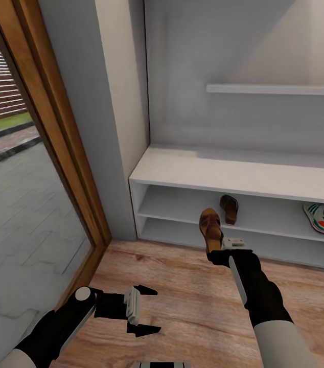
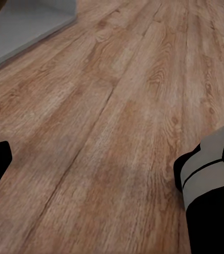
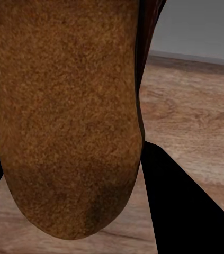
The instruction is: Pick up the two gym shoes and the two sandals from the corridor floor and place them onto the hallstand (shoe rack) in the corridor, making sure they are on the rack and not on the floor. Arrange them so the two gym shoes are next to each other and the two sandals are next to each other.
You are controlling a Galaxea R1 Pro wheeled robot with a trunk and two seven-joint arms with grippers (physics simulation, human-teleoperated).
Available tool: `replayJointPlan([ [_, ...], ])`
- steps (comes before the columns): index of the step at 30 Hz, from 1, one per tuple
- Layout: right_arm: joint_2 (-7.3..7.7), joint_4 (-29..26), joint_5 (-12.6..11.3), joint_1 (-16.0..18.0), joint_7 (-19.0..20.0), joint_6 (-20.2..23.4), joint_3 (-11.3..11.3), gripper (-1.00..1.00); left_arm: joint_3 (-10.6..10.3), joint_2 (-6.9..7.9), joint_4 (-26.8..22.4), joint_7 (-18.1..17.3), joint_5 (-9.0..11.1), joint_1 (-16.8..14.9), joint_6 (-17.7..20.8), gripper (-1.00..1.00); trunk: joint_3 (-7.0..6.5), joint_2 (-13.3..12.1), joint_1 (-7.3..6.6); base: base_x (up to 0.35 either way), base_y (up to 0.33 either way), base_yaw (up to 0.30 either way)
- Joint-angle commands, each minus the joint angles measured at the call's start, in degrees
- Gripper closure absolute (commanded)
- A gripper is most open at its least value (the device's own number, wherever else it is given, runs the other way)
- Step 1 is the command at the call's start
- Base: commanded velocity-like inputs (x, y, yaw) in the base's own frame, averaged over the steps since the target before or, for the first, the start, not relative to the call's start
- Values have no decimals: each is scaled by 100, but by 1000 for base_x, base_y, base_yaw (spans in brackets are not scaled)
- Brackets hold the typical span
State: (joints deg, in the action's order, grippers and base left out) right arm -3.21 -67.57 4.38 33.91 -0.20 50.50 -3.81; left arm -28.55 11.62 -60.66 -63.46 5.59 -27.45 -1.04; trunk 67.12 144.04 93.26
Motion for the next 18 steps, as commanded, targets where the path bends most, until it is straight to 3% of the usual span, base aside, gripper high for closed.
replayJointPlan([
  [1, -5, -4, 25, 3, 11, 26, -11, 100, -17, 7, 2, 1, 30, -6, -10, -100, 5, 2, -1, 22, 2, 0],
  [8, -4, 7, 12, 2, 11, -111, -23, 100, -19, 0, 2, 1, 26, -6, -10, -100, 5, 2, -1, 21, -11, 0],
  [18, -4, 11, 10, 2, 11, -200, -16, 100, -19, -2, 2, -8, 30, -6, -10, -100, 5, 2, -1, 107, -108, 0],
])
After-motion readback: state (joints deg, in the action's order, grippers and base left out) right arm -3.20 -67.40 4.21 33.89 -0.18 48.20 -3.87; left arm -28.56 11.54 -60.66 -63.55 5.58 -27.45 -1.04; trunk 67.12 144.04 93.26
